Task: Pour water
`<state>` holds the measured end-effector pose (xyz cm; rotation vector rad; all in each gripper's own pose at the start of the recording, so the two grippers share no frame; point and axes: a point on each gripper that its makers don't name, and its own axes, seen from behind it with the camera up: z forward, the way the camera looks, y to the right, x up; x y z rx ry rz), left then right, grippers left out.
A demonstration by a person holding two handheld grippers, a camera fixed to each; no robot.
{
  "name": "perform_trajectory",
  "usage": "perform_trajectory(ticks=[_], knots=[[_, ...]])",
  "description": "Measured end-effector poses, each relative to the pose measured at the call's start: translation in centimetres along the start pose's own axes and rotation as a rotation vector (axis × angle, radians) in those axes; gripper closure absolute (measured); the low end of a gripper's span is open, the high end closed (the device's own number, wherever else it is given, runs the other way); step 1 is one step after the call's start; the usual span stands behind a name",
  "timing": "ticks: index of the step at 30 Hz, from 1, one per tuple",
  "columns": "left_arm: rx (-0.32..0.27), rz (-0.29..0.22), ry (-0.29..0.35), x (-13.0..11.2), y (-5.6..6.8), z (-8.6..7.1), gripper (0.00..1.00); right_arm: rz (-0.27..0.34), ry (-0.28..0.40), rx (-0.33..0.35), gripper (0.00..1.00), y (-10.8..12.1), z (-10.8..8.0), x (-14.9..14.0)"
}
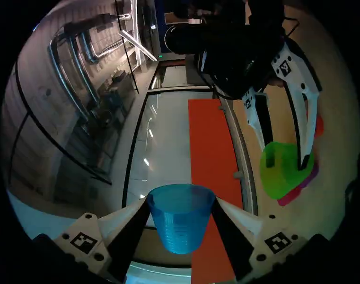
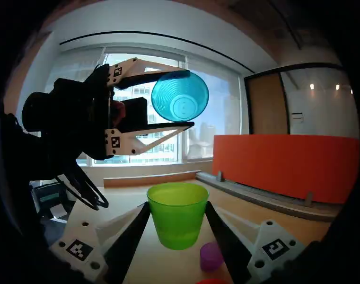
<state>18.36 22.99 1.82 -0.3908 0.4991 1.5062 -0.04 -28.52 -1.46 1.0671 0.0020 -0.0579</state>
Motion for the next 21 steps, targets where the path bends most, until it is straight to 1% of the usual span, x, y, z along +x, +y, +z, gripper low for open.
perform_trajectory(ticks=[3, 10, 16, 21], knots=[[-0.004, -0.064, -0.008, -0.5, 0.0, 0.2, 0.13, 0.0, 0.001, -0.001, 0.13, 0.0, 0.0, 0.1], [-0.018, -0.268, -0.033, -1.9, 0.5, 0.5, 0.13, -0.001, 0.004, -0.008, 0.13, 0.1, -0.3, 0.3], [-0.013, -0.463, -0.049, -3.2, 0.7, 0.5, 0.13, -0.003, 0.006, -0.014, 0.12, 0.0, -0.5, 0.6], [-0.007, -0.642, -0.061, -4.0, 0.7, 0.2, 0.13, -0.007, 0.008, -0.018, 0.13, -0.1, -0.6, 1.0]])
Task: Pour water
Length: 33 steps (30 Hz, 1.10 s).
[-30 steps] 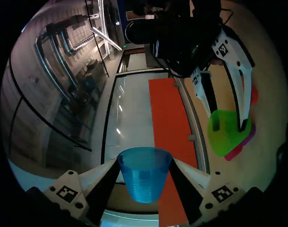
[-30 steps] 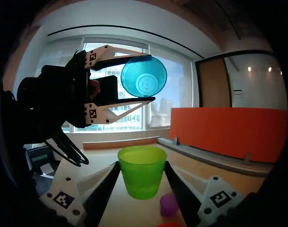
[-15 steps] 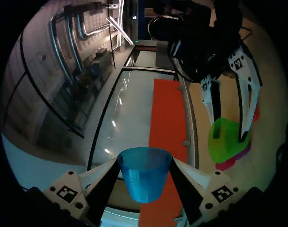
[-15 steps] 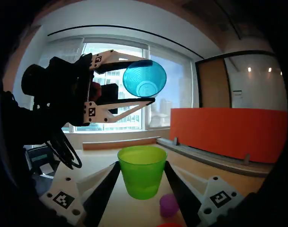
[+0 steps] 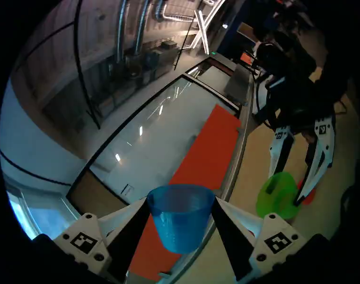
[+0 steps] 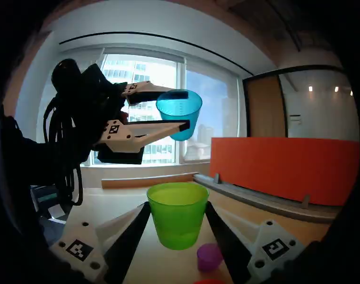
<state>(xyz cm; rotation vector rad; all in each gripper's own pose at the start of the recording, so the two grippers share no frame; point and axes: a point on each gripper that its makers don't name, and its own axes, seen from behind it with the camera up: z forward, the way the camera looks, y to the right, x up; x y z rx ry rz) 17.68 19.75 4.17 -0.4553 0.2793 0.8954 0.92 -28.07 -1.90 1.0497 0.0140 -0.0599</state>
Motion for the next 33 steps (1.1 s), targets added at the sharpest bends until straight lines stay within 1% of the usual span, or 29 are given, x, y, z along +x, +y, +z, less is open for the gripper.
perform_trajectory(ticks=[5, 13, 20, 23, 27, 30, 33], knots=[[-0.003, -0.164, 0.004, -0.2, -0.2, -0.4, 0.14, -0.002, 0.005, -0.002, 0.13, -0.1, -0.1, 0.3], [-0.003, -0.36, -0.002, -0.9, -0.7, -0.3, 0.13, -0.011, 0.009, -0.008, 0.13, -0.3, -0.3, 0.8], [-0.024, -0.566, -0.008, -1.6, -0.6, -0.7, 0.14, -0.013, 0.016, -0.014, 0.13, -0.6, -0.5, 1.4], [-0.027, -0.639, -0.012, -2.2, -0.6, -0.9, 0.14, -0.014, 0.018, -0.016, 0.12, -0.7, -0.6, 1.6], [-0.039, -0.705, -0.022, -2.9, -0.2, -1.1, 0.13, -0.013, 0.017, -0.017, 0.13, -0.7, -0.7, 1.9], [-0.048, -0.733, -0.033, -3.4, 0.1, -1.3, 0.14, -0.011, 0.014, -0.018, 0.12, -0.8, -0.8, 2.0], [-0.06, -0.753, -0.048, -4.1, 0.8, -1.5, 0.14, -0.007, 0.006, -0.018, 0.12, -0.9, -0.8, 1.8]])
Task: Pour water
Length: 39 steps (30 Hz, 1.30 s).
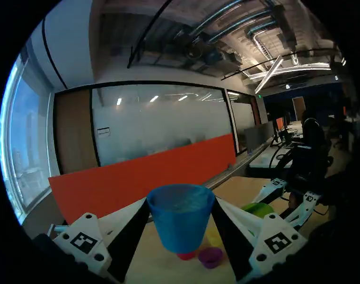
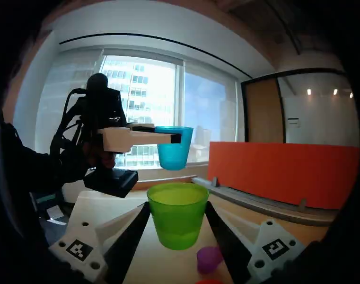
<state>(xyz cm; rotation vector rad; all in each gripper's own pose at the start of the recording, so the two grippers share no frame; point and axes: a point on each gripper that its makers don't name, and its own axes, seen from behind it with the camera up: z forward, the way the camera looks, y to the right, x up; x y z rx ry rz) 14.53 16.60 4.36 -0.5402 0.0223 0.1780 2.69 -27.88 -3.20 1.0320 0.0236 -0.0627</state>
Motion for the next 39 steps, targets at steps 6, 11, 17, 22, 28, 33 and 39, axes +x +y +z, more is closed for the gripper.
perform_trajectory(ticks=[6, 11, 17, 22, 28, 33, 39], knots=[[-0.001, -0.023, -0.049, -2.5, 0.0, -0.3, 0.13, 0.002, -0.029, -0.007, 0.12, 0.0, -0.3, -0.6], [-0.007, -0.043, -0.083, -4.4, 0.2, -0.5, 0.13, 0.015, -0.051, -0.014, 0.13, 0.2, -0.6, -1.1], [-0.014, -0.08, -0.114, -6.6, 0.5, -0.7, 0.13, 0.03, -0.069, -0.019, 0.13, 0.3, -0.8, -1.6], [-0.021, -0.093, -0.138, -8.3, 1.0, -0.9, 0.13, 0.027, -0.097, -0.011, 0.12, 0.0, -1.0, -2.3], [-0.035, -0.102, -0.174, -10.5, 1.6, -1.0, 0.12, 0.02, -0.136, -0.012, 0.13, -0.3, -1.1, -3.1], [-0.047, -0.108, -0.199, -11.8, 2.0, -1.0, 0.12, 0.017, -0.156, -0.015, 0.12, -0.5, -1.1, -3.7], [-0.056, -0.097, -0.237, -13.9, 2.4, -1.1, 0.12, 0.03, -0.187, -0.006, 0.12, -0.7, -1.0, -4.8]])
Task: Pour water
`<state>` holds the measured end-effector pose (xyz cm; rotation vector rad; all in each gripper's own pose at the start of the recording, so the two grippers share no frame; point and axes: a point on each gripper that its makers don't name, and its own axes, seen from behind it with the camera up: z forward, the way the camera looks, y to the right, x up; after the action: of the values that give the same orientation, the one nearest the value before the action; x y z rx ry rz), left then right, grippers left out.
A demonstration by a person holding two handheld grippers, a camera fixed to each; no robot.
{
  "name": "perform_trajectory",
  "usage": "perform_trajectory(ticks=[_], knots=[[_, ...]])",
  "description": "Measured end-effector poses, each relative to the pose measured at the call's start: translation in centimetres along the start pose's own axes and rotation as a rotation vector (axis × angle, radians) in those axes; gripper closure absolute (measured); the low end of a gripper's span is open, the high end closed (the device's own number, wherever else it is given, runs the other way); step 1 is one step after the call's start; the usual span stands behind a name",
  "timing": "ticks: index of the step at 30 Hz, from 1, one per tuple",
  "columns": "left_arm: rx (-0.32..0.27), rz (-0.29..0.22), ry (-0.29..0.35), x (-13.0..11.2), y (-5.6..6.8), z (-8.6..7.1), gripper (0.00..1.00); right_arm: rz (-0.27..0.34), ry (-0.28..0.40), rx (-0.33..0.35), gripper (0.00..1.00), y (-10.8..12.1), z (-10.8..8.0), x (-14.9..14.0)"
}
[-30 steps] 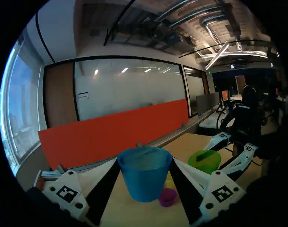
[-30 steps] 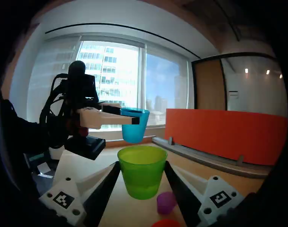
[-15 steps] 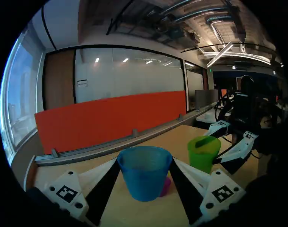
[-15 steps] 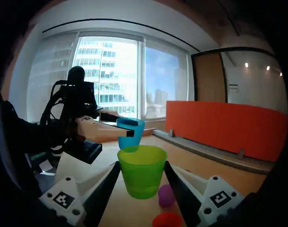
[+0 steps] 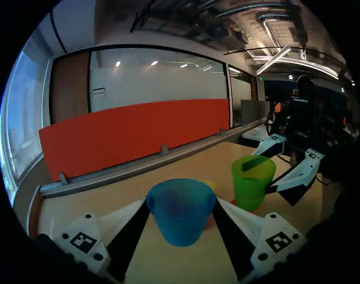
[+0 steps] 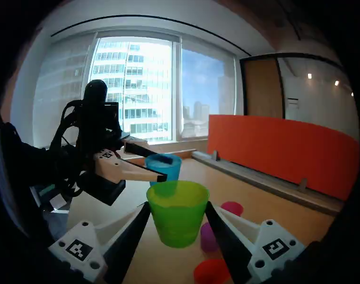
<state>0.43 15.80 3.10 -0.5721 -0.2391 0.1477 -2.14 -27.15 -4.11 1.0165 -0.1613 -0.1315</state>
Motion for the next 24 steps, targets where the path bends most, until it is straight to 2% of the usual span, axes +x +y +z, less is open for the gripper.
perform_trajectory(ticks=[14, 24], knots=[[-0.013, 0.006, -0.076, -4.2, 0.1, 0.2, 0.12, -0.003, -0.086, 0.027, 0.12, -0.4, 0.4, -3.1], [-0.035, 0.009, -0.137, -6.7, 0.6, 0.2, 0.12, 0.003, -0.143, 0.057, 0.12, -1.0, 0.9, -5.4]])
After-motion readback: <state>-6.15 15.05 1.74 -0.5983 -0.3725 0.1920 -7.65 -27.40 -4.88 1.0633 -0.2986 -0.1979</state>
